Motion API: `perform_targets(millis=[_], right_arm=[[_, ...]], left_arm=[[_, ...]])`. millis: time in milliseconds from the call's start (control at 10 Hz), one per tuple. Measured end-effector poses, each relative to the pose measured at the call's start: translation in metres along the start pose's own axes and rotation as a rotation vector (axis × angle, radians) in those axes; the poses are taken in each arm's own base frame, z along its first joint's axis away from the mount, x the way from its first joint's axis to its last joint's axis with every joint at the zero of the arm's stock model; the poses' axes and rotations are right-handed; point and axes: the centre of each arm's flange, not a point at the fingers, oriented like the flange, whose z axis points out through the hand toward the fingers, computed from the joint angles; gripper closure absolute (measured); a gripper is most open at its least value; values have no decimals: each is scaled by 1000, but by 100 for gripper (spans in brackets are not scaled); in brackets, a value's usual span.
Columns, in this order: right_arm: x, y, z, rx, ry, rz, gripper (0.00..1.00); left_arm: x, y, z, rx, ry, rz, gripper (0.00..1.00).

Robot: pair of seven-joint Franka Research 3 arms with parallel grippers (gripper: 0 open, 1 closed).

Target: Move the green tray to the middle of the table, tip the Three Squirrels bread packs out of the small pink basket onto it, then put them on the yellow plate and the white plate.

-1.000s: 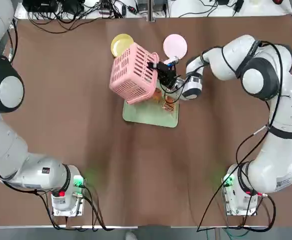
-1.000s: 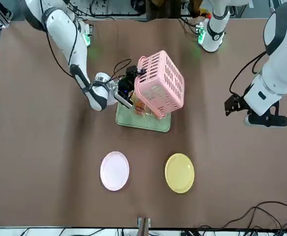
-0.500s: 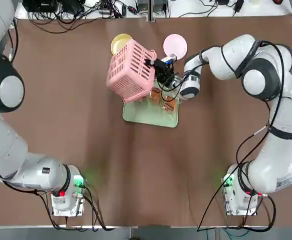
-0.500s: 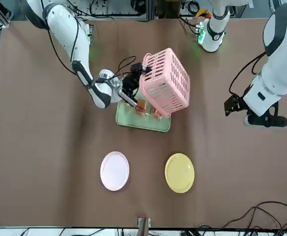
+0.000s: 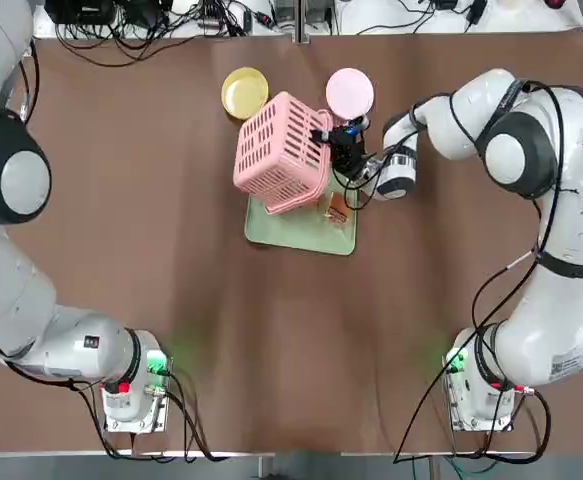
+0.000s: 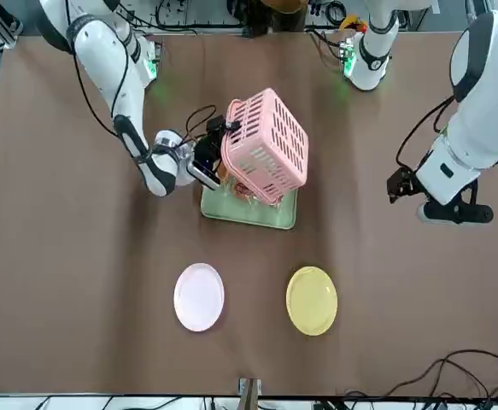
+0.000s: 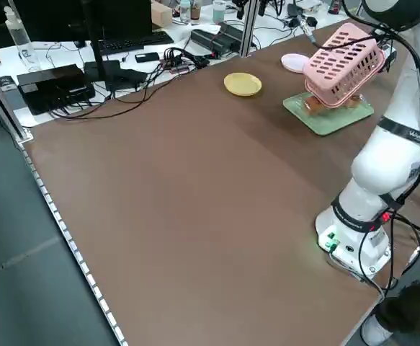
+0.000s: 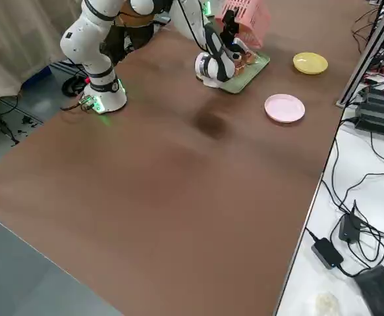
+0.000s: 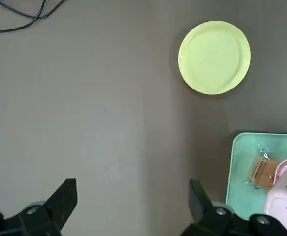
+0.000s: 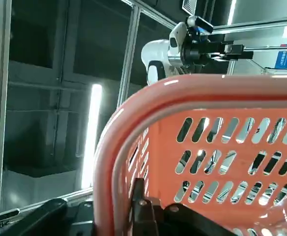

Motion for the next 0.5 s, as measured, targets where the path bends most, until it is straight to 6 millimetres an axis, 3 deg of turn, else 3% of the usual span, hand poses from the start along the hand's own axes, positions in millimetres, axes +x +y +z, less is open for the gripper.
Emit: perform_targets(millis=[500], right_arm=[[3,22,81,-23,69,-30,94]], left_arm=[[-1,11,5,2,-16,19,0]])
